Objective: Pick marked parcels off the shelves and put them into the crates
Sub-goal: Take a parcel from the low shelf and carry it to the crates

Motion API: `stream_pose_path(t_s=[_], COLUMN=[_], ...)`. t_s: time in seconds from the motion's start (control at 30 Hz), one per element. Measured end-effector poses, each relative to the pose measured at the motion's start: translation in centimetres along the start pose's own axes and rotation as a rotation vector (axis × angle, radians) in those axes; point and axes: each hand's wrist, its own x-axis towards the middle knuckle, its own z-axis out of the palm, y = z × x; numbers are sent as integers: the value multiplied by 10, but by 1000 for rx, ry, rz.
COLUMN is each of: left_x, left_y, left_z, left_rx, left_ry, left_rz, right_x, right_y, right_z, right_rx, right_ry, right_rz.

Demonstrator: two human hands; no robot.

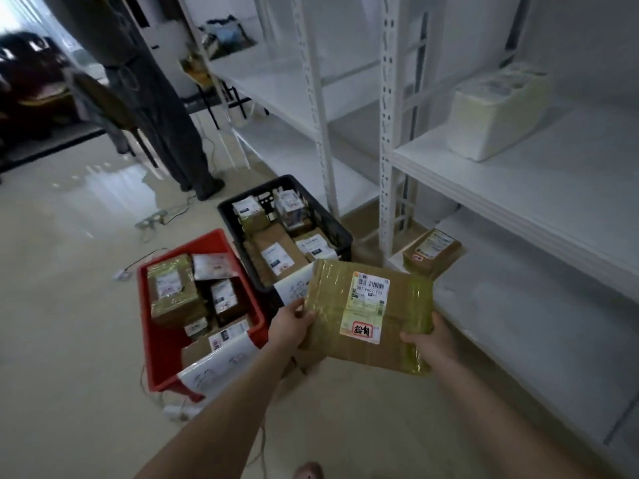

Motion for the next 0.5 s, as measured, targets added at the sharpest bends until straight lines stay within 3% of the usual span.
stream_pose_path(t_s=[0.27, 0.5], left_x=[25, 119], left_y=[-57, -62], left_z=[-96, -160], left_rx=[-151, -306], left_ry=[141, 184], left_rz=[-103, -146], right_x=[6, 64], right_y=[-62, -141], right_z=[109, 200], right_rx=[-103, -294], right_ry=[-145, -122], right_rz=[-45, -183])
